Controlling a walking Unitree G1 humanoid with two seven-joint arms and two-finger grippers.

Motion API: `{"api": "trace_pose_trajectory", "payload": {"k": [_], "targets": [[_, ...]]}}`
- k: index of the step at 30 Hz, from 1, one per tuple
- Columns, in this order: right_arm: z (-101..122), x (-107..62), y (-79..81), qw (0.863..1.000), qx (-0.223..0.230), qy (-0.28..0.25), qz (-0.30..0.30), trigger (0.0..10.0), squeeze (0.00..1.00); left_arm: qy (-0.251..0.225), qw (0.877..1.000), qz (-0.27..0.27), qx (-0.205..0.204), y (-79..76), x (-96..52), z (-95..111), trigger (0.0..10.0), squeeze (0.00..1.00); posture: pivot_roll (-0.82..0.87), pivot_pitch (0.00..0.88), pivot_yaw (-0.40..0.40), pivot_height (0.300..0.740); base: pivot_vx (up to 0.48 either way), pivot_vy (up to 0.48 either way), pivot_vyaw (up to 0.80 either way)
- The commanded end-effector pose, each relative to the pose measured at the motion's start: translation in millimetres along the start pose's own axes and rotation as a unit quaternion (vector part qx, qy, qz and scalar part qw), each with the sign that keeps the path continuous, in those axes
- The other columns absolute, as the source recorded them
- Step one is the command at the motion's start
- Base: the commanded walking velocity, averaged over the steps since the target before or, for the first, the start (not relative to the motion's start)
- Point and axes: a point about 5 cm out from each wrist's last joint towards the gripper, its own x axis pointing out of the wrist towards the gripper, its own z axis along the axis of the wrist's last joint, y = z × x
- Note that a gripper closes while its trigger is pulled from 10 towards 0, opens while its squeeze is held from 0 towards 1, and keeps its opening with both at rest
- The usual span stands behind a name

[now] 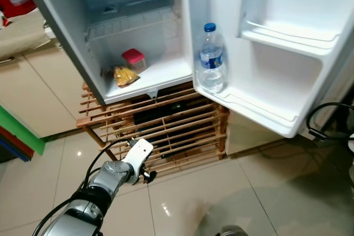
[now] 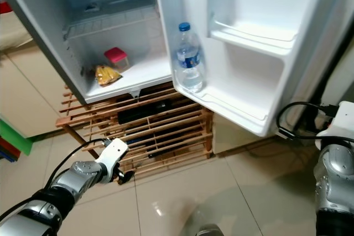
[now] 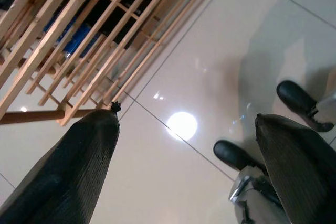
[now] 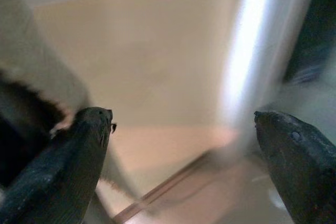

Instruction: Restocking fridge

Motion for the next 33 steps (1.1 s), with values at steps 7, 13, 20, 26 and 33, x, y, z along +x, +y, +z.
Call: {"api": "trace_pose_trajectory", "payload": {"k": [7, 13, 20, 26, 33], "targets": [[-24.7, -46.8, 68.4, 0.932, 0.057, 0.12, 0.337, 10.0, 0.0, 0.036, 0.998, -0.045, 0.032, -4.9, 0.4, -18.9, 10.0, 0.0, -0.2, 0.0, 0.136, 0.74, 0.0, 0.0, 0.0], [-29.1, -36.8, 55.8, 0.946, 0.033, 0.137, 0.293, 10.0, 0.0, 0.041, 0.998, -0.034, 0.041, -5.6, 0.7, -27.3, 10.0, 0.0, -0.19, 0.0, 0.14, 0.74, 0.0, 0.0, 0.0], [-29.7, -9.4, 48.9, 0.974, 0.0, 0.12, 0.191, 10.0, 0.0, 0.072, 0.996, -0.025, 0.053, -15.8, 1.6, -55.3, 10.0, 0.0, -0.18, 0.0, 0.138, 0.74, 0.0, 0.0, 0.0], [-31.6, -0.7, 66.9, 0.978, 0.001, 0.105, 0.181, 10.0, 0.0, 0.091, 0.994, -0.011, 0.05, -31.9, 5.4, -70.3, 10.0, 0.0, -0.17, 0.0, 0.133, 0.74, 0.0, 0.0, 0.0], [-29.4, 6.2, 88.1, 0.976, 0.013, 0.09, 0.198, 10.0, 0.0, 0.096, 0.994, 0.001, 0.057, -36.2, 7.8, -69.5, 10.0, 0.0, -0.17, 0.0, 0.135, 0.74, 0.0, 0.0, 0.0]]}}
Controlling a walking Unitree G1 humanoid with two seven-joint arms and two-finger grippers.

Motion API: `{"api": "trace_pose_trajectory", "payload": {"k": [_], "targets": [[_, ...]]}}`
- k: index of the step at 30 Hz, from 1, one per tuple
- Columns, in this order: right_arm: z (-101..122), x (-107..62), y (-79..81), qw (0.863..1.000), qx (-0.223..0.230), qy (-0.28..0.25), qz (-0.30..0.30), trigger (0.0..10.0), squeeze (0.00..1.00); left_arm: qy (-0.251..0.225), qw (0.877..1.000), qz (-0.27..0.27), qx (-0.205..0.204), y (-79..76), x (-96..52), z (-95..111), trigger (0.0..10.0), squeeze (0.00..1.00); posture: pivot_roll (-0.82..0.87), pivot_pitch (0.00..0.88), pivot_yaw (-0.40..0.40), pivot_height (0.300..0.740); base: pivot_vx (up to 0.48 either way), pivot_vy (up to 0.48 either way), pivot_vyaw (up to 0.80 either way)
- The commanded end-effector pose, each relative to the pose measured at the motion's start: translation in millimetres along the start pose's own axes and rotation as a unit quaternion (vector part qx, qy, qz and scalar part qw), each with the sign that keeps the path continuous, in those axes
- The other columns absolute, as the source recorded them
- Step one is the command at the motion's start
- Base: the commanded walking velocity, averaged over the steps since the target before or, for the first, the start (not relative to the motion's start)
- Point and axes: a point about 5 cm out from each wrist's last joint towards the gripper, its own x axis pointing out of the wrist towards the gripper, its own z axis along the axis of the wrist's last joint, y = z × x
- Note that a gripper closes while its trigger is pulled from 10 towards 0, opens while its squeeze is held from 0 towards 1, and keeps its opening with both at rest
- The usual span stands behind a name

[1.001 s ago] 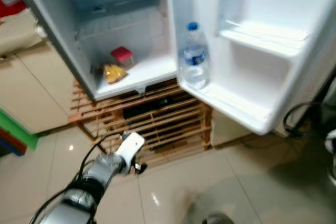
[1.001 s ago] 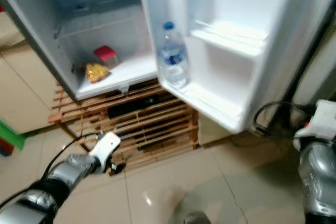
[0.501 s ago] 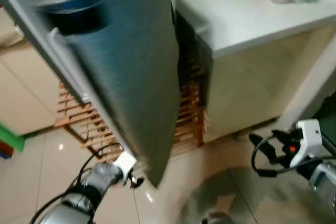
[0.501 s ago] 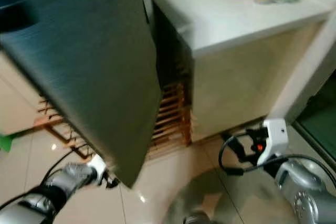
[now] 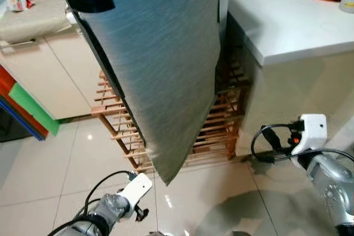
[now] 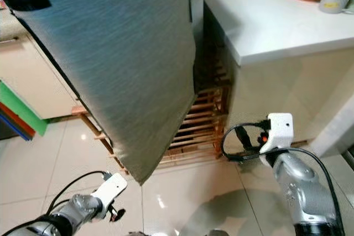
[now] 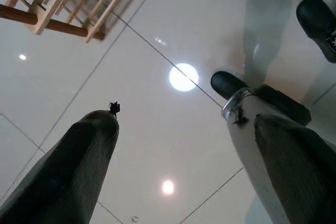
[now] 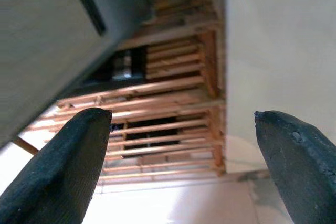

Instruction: Restocking fridge

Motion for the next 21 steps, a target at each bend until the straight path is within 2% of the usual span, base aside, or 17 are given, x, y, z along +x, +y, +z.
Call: {"api": "trace_pose_trajectory", "payload": {"k": [1, 2, 3, 4, 5, 7, 8, 11, 16, 18, 21], "targets": [[5.6, 6.4, 9.8, 1.0, -0.006, -0.012, 0.015, 10.0, 0.0, 0.005, 1.0, 0.012, 0.009, 4.3, -0.8, 0.7, 10.0, 0.0, -0.17, 0.0, 0.134, 0.74, 0.0, 0.0, 0.0], [8.3, 8.5, 15.4, 0.999, -0.003, -0.018, 0.026, 10.0, 0.0, 0.004, 1.0, 0.016, 0.024, 4.4, -0.5, 2.9, 10.0, 0.0, -0.16, 0.0, 0.13, 0.74, 0.0, 0.0, 0.0], [11.2, 10.5, 21.2, 0.999, 0.003, -0.024, 0.039, 10.0, 0.0, -0.001, 0.997, 0.033, 0.07, 6.7, -0.5, 8.4, 10.0, 0.0, -0.16, 0.0, 0.127, 0.74, 0.0, 0.0, 0.0], [14.3, 12.5, 27.5, 0.998, 0.008, -0.03, 0.056, 10.0, 0.0, -0.012, 0.987, 0.058, 0.152, 9.4, -0.5, 20.1, 10.0, 0.0, -0.15, 0.0, 0.121, 0.74, 0.0, 0.0, 0.0], [15.6, 13.7, 30.3, 0.997, 0.008, -0.032, 0.063, 10.0, 0.0, -0.018, 0.98, 0.058, 0.189, 9.8, -0.6, 26.7, 10.0, 0.0, -0.14, 0.0, 0.117, 0.74, 0.0, 0.0, 0.0], [17.4, 16.9, 35.1, 0.996, 0.01, -0.033, 0.078, 10.0, 0.0, -0.019, 0.969, 0.041, 0.244, 9.7, -0.9, 36.1, 10.0, 0.0, -0.12, 0.0, 0.106, 0.74, 0.0, 0.0, 0.0], [17.5, 17.7, 36.0, 0.996, 0.01, -0.033, 0.081, 10.0, 0.0, -0.018, 0.967, 0.039, 0.252, 10.1, -1.1, 37.0, 10.0, 0.0, -0.12, 0.0, 0.106, 0.74, 0.0, 0.0, 0.0], [21.7, 23.1, 41.8, 0.995, 0.005, -0.035, 0.097, 10.0, 0.0, 0.024, 0.948, 0.022, 0.316, 17.3, -3.9, 24.2, 10.0, 0.0, -0.09, 0.0, 0.094, 0.74, 0.0, 0.0, 0.0], [30.9, 31.8, 49.3, 0.992, 0.012, -0.048, 0.115, 10.0, 0.0, 0.05, 0.949, 0.004, 0.312, 16.4, -4.4, 10.4, 10.0, 0.0, -0.07, 0.0, 0.082, 0.74, 0.0, 0.0, 0.0], [39.7, 36.1, 60.2, 0.988, 0.012, -0.059, 0.14, 10.0, 0.0, 0.046, 0.953, -0.008, 0.299, 8.2, -1.8, 10.7, 10.0, 0.0, -0.06, 0.0, 0.077, 0.74, 0.0, 0.0, 0.0], [43.3, 37.8, 64.8, 0.986, 0.013, -0.065, 0.151, 10.0, 0.0, 0.043, 0.956, -0.013, 0.291, 4.8, -0.8, 11.3, 10.0, 0.0, -0.05, 0.0, 0.076, 0.74, 0.0, 0.0, 0.0]]}}
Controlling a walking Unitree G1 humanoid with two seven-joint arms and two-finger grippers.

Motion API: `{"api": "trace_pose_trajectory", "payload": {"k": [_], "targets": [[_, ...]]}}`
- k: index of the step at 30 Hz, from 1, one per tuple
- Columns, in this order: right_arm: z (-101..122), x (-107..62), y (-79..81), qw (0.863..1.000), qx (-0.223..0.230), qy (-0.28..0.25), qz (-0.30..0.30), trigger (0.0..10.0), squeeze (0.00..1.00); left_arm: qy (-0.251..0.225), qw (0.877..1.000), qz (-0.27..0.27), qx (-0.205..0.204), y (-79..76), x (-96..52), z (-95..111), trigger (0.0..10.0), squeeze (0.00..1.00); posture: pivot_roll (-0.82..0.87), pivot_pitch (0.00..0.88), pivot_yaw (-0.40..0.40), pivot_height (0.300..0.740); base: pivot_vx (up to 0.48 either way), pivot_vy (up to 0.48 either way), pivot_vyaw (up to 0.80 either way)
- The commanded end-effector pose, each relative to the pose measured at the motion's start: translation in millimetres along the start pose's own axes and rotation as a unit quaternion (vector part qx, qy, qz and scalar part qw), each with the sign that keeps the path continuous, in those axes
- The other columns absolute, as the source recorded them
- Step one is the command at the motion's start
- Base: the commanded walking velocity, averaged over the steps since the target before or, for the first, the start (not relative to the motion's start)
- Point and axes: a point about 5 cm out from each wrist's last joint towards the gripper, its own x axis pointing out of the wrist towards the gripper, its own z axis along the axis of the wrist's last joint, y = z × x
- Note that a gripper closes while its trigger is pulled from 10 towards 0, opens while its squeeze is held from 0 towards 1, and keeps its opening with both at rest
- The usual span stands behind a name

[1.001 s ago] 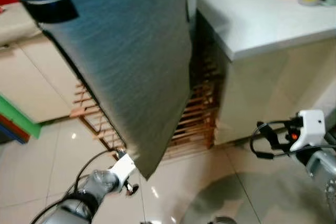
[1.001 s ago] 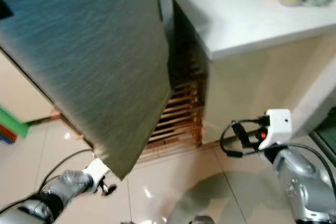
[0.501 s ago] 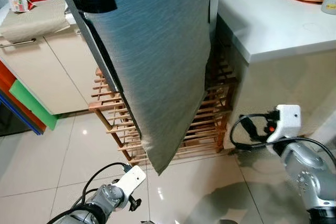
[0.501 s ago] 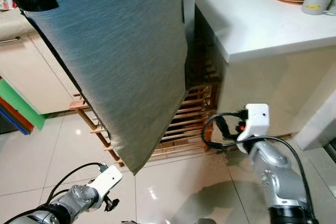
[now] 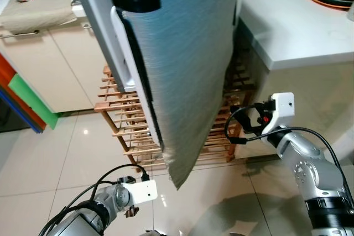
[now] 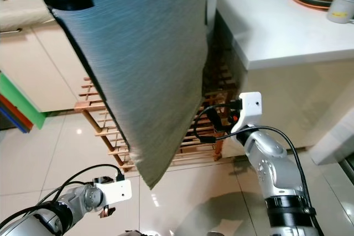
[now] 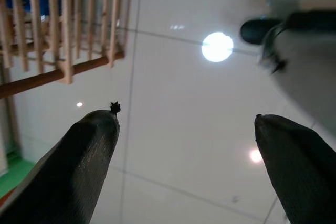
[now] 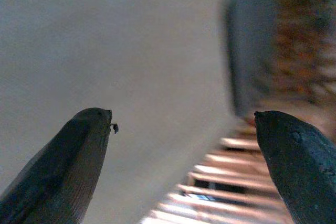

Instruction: Restocking fridge

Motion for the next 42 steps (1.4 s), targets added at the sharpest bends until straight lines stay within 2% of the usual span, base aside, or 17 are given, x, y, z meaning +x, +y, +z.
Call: {"api": "trace_pose_trajectory", "payload": {"k": [1, 9, 13, 14, 16, 19, 22, 25, 26, 28, 29, 31, 32, 33, 35, 38, 42], "targets": [[3.8, 4.3, 6.8, 1.0, -0.001, -0.005, 0.018, 10.0, 0.0, 0.005, 1.0, -0.011, -0.009, -4.1, 0.3, -3.9, 10.0, 0.0, -0.05, 0.0, 0.075, 0.74, 0.0, 0.0, 0.0], [27.1, 25.2, 42.7, 0.996, 0.0, -0.044, 0.082, 10.0, 0.0, 0.036, 0.999, -0.04, -0.007, -20.7, 2.4, -13.9, 10.0, 0.0, -0.06, 0.0, 0.074, 0.74, 0.0, 0.0, 0.0], [38.3, 49.5, 80.6, 0.99, 0.03, -0.068, 0.123, 10.0, 0.0, 0.033, 0.998, -0.046, 0.002, -23.9, 4.1, -8.2, 10.0, 0.0, -0.07, 0.0, 0.074, 0.74, 0.0, 0.0, 0.0], [41.1, 58.1, 109.0, 0.984, 0.006, -0.071, 0.163, 10.0, 0.0, 0.031, 0.999, -0.037, 0.011, -23.2, 4.9, -4.2, 10.0, 0.0, -0.06, 0.0, 0.073, 0.74, 0.0, 0.0, 0.0], [42.4, 60.1, 117.8, 0.982, -0.002, -0.073, 0.175, 10.0, 0.0, 0.029, 0.999, -0.03, 0.011, -22.0, 5.2, -1.8, 10.0, 0.0, -0.05, 0.0, 0.067, 0.74, 0.0, 0.0, 0.0], [41.7, 59.7, 115.4, 0.982, -0.003, -0.073, 0.171, 10.0, 0.0, 0.012, 1.0, 0.013, -0.013, -13.8, 5.6, 7.4, 10.0, 0.0, -0.04, 0.0, 0.057, 0.74, 0.0, 0.0, 0.0], [34.8, 58.5, 89.8, 0.992, -0.004, -0.064, 0.108, 10.0, 0.0, -0.034, 0.989, 0.076, -0.124, 2.8, 4.3, 25.7, 10.0, 0.0, -0.04, 0.0, 0.056, 0.74, 0.0, 0.0, 0.0], [25.8, 51.1, 37.7, 0.996, -0.031, -0.062, -0.05, 10.0, 0.0, -0.144, 0.943, 0.148, -0.259, 31.2, -3.9, 59.2, 10.0, 0.0, -0.04, 0.0, 0.057, 0.74, 0.0, 0.0, 0.0], [24.5, 48.9, 30.6, 0.995, -0.03, -0.063, -0.072, 10.0, 0.0, -0.203, 0.931, 0.185, -0.241, 52.5, -14.8, 63.3, 10.0, 0.0, -0.04, 0.0, 0.057, 0.74, 0.0, 0.0, 0.0], [20.8, 44.2, 21.9, 0.993, -0.016, -0.064, -0.097, 10.0, 0.0, -0.387, 0.859, 0.26, -0.211, 121.8, -77.6, 79.1, 10.0, 0.0, -0.04, 0.0, 0.057, 0.74, 0.0, 0.0, 0.0], [20.8, 44.2, 21.9, 0.993, -0.016, -0.064, -0.097, 10.0, 0.0, -0.387, 0.859, 0.26, -0.211, 121.8, -77.6, 79.1, 10.0, 0.0, -0.04, 0.0, 0.057, 0.74, 0.0, 0.0, 0.0], [15.9, 37.9, 15.3, 0.991, -0.011, -0.064, -0.115, 10.0, 0.0, -0.523, 0.766, 0.267, -0.264, 141.8, -116.4, 92.0, 10.0, 0.0, -0.07, 0.0, 0.072, 0.74, 0.0, 0.0, 0.0], [15.9, 37.9, 15.3, 0.991, -0.011, -0.064, -0.115, 10.0, 0.0, -0.523, 0.766, 0.267, -0.264, 141.8, -116.4, 92.0, 10.0, 0.0, -0.07, 0.0, 0.072, 0.74, 0.0, 0.0, 0.0], [10.6, 29.2, 7.3, 0.988, -0.005, -0.067, -0.136, 10.0, 0.0, -0.522, 0.735, 0.293, -0.32, 159.0, -137.4, 99.5, 10.0, 0.0, -0.07, 0.0, 0.072, 0.74, 0.0, 0.0, 0.0], [8.1, 24.8, 3.1, 0.987, -0.008, -0.068, -0.148, 10.0, 0.0, -0.516, 0.727, 0.308, -0.333, 164.7, -145.9, 101.7, 10.0, 0.0, -0.07, 0.0, 0.071, 0.74, 0.0, 0.0, 0.0], [-0.1, 9.3, -14.1, 0.976, -0.009, -0.079, -0.201, 10.0, 0.0, -0.526, 0.693, 0.339, -0.358, 171.6, -154.4, 99.2, 10.0, 0.0, -0.08, 0.0, 0.079, 0.74, 0.0, 0.0, 0.0], [1.5, 5.6, -18.9, 0.973, -0.012, -0.088, -0.211, 10.0, 0.0, -0.537, 0.69, 0.32, -0.364, 170.7, -156.3, 96.5, 10.0, 0.0, -0.09, 0.0, 0.088, 0.74, 0.0, 0.135, 0.0]]}}
